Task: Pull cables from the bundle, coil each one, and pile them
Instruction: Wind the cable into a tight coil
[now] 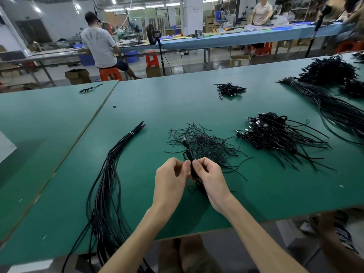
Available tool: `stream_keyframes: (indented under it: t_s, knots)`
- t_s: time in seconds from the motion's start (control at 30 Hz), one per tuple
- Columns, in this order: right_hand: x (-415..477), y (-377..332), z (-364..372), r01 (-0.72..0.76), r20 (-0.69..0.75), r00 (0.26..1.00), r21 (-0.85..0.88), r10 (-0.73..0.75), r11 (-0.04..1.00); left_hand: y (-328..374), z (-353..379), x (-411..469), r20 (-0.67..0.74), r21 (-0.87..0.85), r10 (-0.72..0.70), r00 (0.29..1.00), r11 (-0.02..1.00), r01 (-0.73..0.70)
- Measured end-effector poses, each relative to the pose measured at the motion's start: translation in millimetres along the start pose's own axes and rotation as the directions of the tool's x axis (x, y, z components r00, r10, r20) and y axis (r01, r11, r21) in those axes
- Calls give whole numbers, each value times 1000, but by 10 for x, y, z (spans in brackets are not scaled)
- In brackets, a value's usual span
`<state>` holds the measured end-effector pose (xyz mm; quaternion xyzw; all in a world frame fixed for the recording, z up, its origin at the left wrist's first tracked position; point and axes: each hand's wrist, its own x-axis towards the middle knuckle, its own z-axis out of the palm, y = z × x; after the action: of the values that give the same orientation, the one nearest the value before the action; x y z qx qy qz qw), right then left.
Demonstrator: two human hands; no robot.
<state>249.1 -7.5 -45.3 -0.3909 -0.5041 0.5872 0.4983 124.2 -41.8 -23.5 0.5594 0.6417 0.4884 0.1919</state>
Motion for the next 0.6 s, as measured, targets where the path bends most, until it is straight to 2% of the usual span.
stream_keyframes:
  t_s: [0.1, 0.17, 0.27, 0.33, 0.43, 0.53, 0.6]
  knots:
    - [-12, -8, -5, 14, 11, 1000, 15, -14, 1000, 4, 57, -44, 45, -289, -182, 982, 939, 187]
    - [-14, -9, -14, 34, 21, 999, 11, -34, 999, -5, 45, -33, 168, -418, -305, 938, 839, 348]
    - [-10, -6, -24, 72, 37, 997, 2, -72, 997, -31, -82, 92, 472, -515, -371, 800, 621, 591]
    - [-7, -7, -20, 87, 56, 995, -6, -86, 996, -61, -162, 156, 588, -504, -354, 728, 543, 671]
    - [-1, -2, -16, 80, 69, 994, 11, -81, 997, -116, -186, 161, 583, -456, -308, 752, 642, 617]
    - [7, 5, -19, 82, 41, 996, 37, -83, 996, -102, -172, 138, 425, -337, -267, 865, 841, 424]
    - [5, 6, -23, 66, 25, 997, 54, -67, 996, -104, -151, 144, 324, -294, -231, 917, 897, 330]
